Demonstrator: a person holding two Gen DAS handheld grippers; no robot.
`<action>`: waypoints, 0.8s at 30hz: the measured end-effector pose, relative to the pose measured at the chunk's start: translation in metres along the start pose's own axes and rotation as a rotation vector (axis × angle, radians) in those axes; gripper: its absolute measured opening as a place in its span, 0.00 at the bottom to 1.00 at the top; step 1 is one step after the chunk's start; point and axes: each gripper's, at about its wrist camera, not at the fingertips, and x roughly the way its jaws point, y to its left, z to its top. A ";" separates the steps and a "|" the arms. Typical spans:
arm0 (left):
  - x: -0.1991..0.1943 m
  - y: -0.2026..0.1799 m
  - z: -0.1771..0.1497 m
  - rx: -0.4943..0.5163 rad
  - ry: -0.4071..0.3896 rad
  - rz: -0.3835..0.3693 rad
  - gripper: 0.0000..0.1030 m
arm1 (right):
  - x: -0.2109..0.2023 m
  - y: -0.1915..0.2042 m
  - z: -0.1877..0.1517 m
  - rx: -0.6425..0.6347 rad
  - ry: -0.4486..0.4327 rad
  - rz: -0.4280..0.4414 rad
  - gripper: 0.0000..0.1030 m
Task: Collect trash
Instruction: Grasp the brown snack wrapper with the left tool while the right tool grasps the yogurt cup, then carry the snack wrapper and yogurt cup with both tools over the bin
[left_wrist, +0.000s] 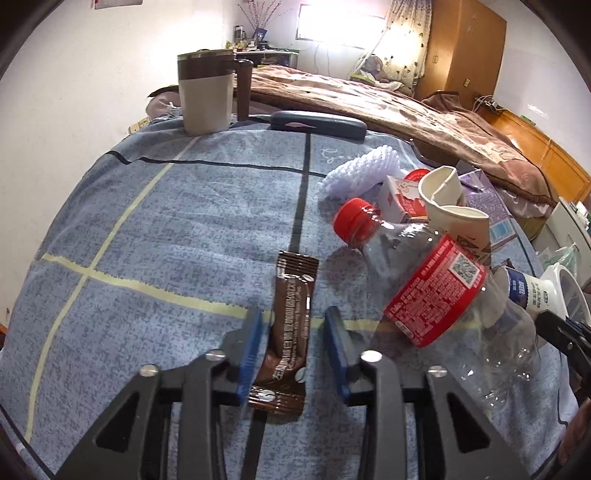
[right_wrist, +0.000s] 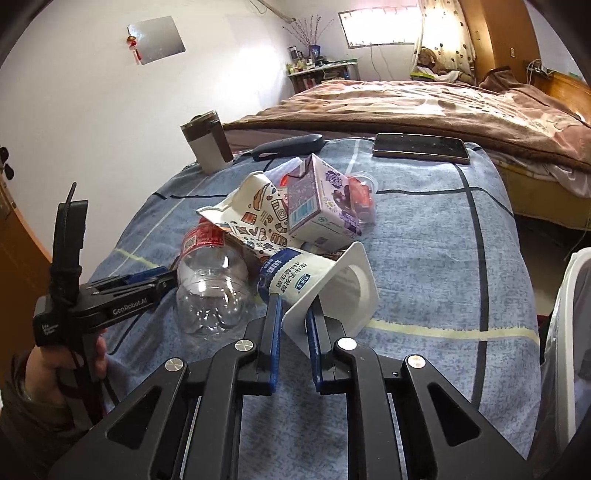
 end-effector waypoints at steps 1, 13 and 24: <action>0.000 0.002 0.000 -0.010 0.000 -0.001 0.22 | -0.001 0.000 -0.001 0.001 -0.004 -0.001 0.15; -0.017 0.002 -0.006 -0.025 -0.038 -0.048 0.20 | -0.009 -0.001 -0.003 0.018 -0.040 -0.014 0.14; -0.053 -0.014 -0.003 0.011 -0.105 -0.086 0.20 | -0.028 -0.005 -0.003 0.043 -0.098 -0.022 0.14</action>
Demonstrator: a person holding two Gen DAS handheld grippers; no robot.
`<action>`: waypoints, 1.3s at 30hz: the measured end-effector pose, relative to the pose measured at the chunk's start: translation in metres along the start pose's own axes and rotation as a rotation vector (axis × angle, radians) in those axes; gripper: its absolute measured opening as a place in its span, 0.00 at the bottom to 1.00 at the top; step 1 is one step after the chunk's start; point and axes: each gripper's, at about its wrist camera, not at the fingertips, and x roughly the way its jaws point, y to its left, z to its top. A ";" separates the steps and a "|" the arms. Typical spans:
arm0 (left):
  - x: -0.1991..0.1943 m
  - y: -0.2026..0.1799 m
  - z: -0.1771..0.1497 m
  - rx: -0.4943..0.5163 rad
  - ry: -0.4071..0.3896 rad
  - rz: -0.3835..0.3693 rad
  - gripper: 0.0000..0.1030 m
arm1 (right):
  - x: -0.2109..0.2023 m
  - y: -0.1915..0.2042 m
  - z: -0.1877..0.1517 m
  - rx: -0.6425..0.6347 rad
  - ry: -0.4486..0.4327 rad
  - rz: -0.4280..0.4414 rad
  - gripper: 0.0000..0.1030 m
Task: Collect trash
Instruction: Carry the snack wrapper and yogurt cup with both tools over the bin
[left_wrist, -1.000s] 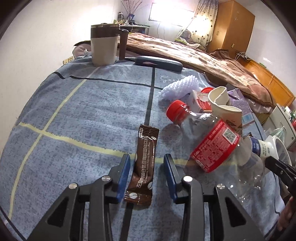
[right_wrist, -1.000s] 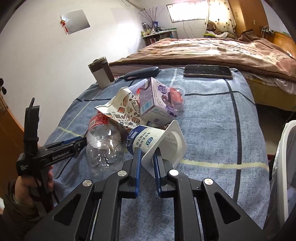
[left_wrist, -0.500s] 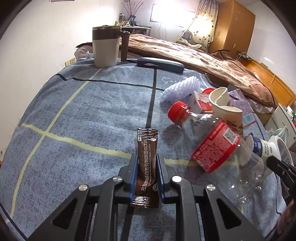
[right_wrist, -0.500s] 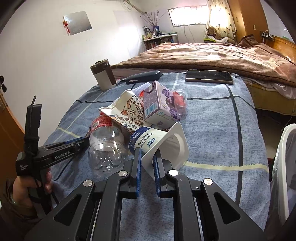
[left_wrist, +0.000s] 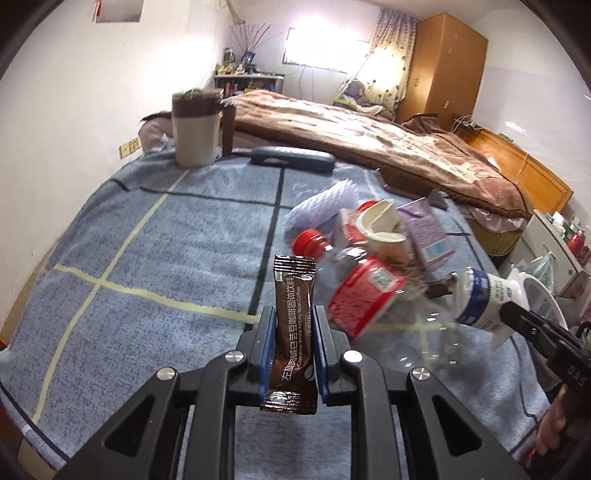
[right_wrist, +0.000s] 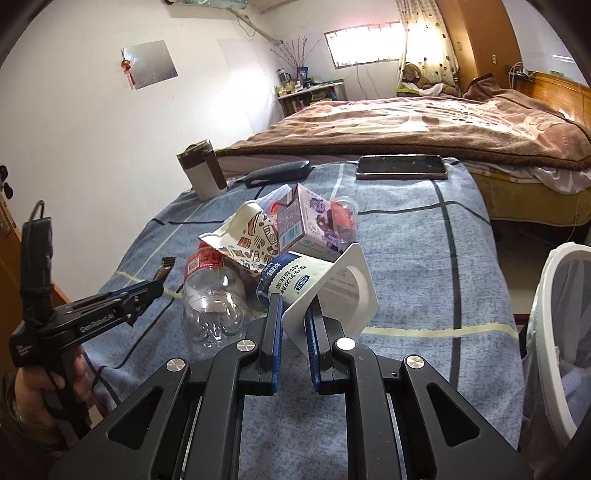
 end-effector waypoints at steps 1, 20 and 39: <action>-0.004 -0.004 0.001 0.005 -0.007 -0.011 0.20 | -0.002 -0.001 0.000 0.004 -0.005 0.000 0.14; -0.033 -0.108 0.009 0.182 -0.062 -0.179 0.20 | -0.056 -0.037 0.005 0.065 -0.114 -0.082 0.14; -0.020 -0.244 0.007 0.354 -0.028 -0.371 0.20 | -0.122 -0.114 0.002 0.159 -0.201 -0.301 0.14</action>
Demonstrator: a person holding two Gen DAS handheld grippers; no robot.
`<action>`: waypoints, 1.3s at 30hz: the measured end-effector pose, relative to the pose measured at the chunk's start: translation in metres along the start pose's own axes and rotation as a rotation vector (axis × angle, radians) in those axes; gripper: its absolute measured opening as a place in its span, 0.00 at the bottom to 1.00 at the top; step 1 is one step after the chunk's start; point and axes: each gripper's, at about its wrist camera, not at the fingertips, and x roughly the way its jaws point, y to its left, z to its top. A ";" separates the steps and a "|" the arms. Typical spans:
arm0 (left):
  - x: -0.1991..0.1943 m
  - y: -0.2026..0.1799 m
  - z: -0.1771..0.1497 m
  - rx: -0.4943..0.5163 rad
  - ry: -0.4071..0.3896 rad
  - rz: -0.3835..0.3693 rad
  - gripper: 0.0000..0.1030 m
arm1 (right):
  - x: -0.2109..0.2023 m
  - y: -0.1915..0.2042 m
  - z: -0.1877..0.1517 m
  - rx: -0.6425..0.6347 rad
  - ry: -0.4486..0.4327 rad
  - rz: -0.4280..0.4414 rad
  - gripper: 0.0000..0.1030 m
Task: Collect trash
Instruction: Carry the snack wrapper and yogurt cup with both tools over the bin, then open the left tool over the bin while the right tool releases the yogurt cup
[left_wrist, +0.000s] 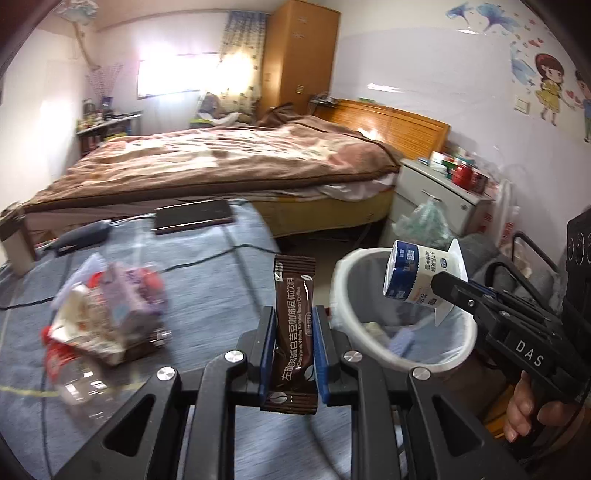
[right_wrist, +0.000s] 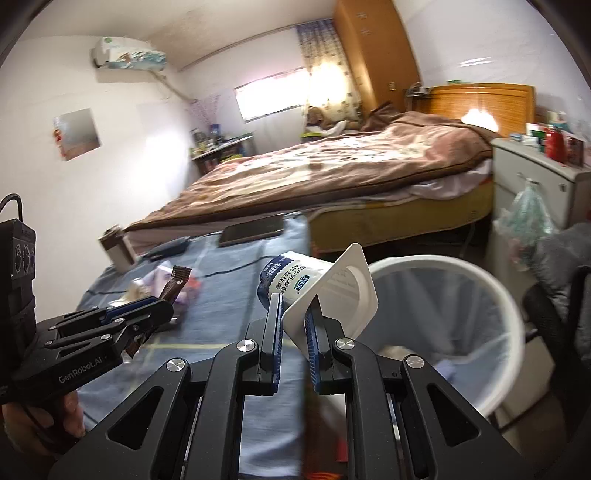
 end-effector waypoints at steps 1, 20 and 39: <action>0.005 -0.009 0.002 0.007 0.009 -0.021 0.20 | -0.002 -0.007 0.000 0.003 -0.001 -0.013 0.14; 0.083 -0.099 0.005 0.075 0.176 -0.153 0.20 | 0.016 -0.083 -0.014 0.035 0.165 -0.198 0.14; 0.087 -0.091 0.003 0.039 0.196 -0.151 0.51 | 0.018 -0.088 -0.019 0.015 0.211 -0.256 0.47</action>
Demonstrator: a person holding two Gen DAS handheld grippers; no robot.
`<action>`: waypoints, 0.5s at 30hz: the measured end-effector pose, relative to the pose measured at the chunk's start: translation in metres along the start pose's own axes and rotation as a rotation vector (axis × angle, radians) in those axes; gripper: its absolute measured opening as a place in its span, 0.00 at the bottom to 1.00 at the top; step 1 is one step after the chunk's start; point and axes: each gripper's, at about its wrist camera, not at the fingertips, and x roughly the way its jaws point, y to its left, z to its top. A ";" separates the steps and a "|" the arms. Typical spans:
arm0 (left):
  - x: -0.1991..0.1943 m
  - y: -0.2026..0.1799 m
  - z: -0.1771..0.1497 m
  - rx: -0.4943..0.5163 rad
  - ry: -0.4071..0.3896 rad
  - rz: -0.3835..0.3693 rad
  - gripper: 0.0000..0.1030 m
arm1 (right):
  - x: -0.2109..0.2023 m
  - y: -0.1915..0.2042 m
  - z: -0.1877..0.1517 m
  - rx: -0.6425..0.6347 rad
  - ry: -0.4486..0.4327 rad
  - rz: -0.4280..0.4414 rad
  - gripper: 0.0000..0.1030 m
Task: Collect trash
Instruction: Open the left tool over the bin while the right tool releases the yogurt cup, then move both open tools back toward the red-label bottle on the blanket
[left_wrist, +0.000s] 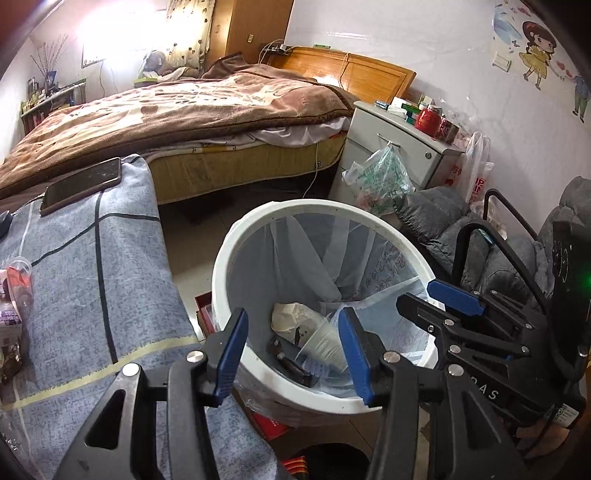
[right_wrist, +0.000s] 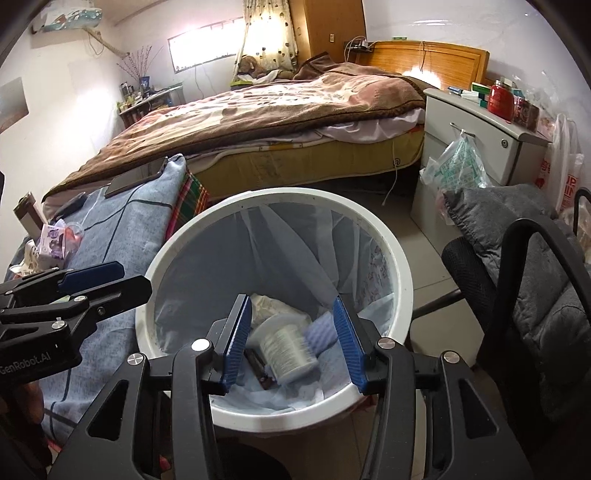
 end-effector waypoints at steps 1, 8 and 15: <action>-0.002 0.001 0.000 -0.004 -0.004 -0.002 0.51 | -0.001 0.001 0.000 0.000 -0.006 0.001 0.47; -0.026 0.017 -0.005 -0.018 -0.047 0.036 0.51 | -0.014 0.014 0.002 0.011 -0.057 0.018 0.47; -0.058 0.040 -0.013 -0.042 -0.117 0.089 0.51 | -0.026 0.036 0.003 -0.001 -0.115 0.032 0.47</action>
